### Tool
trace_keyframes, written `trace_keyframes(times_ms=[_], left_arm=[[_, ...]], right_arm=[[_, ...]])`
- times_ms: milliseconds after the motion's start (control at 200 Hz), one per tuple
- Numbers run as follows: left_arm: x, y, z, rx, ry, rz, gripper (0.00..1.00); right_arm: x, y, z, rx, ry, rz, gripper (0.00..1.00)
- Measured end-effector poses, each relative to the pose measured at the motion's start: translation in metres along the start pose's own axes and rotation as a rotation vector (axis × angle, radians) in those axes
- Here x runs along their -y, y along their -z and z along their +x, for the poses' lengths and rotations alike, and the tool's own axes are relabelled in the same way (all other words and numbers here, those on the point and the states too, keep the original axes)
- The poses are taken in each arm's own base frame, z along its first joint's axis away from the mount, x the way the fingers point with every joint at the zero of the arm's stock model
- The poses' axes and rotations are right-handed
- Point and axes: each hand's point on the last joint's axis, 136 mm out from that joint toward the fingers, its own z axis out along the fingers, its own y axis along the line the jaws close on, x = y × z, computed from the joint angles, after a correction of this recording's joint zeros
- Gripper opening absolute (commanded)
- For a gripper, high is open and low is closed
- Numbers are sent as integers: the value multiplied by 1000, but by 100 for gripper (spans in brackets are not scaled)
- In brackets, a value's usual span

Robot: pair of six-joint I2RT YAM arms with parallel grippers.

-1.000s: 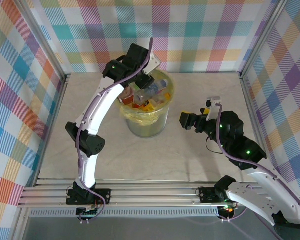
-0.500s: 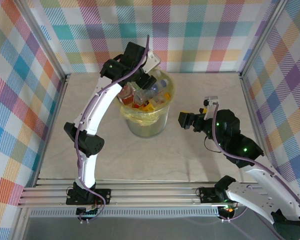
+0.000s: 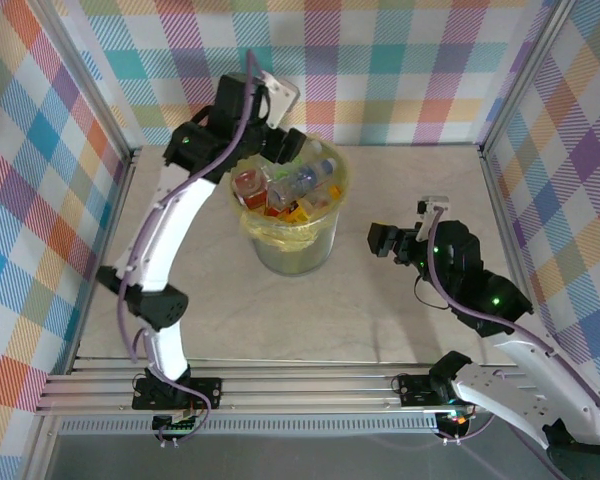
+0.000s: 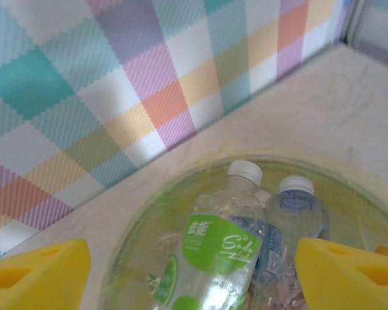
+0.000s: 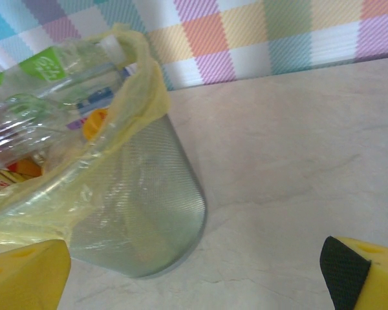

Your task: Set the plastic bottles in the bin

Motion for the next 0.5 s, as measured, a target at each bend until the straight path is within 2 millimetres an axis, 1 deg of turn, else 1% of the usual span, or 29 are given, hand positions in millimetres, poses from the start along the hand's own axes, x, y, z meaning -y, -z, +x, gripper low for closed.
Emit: trace_keyframes(times_ms=[70, 125, 225, 255, 310, 360, 425, 500], left_arm=[[-12, 28, -2, 47, 39, -50, 94], [-23, 50, 1, 81, 60, -93, 99], [-42, 89, 12, 145, 122, -176, 100], [-49, 101, 19, 160, 142, -202, 100], [-59, 116, 31, 186, 177, -247, 100], [-70, 129, 48, 199, 211, -297, 100], [-82, 140, 69, 207, 252, -358, 100], [-92, 145, 98, 197, 294, -427, 100]], right_arm=[[9, 5, 0, 6, 1, 36, 100], [14, 8, 0, 15, 2, 61, 100], [24, 13, -1, 32, 5, 101, 100], [27, 14, 1, 36, 6, 113, 100], [33, 14, 5, 38, 12, 135, 100], [39, 12, 11, 32, 21, 157, 100], [45, 8, 20, 14, 39, 184, 100], [50, 4, 29, -4, 69, 206, 100]])
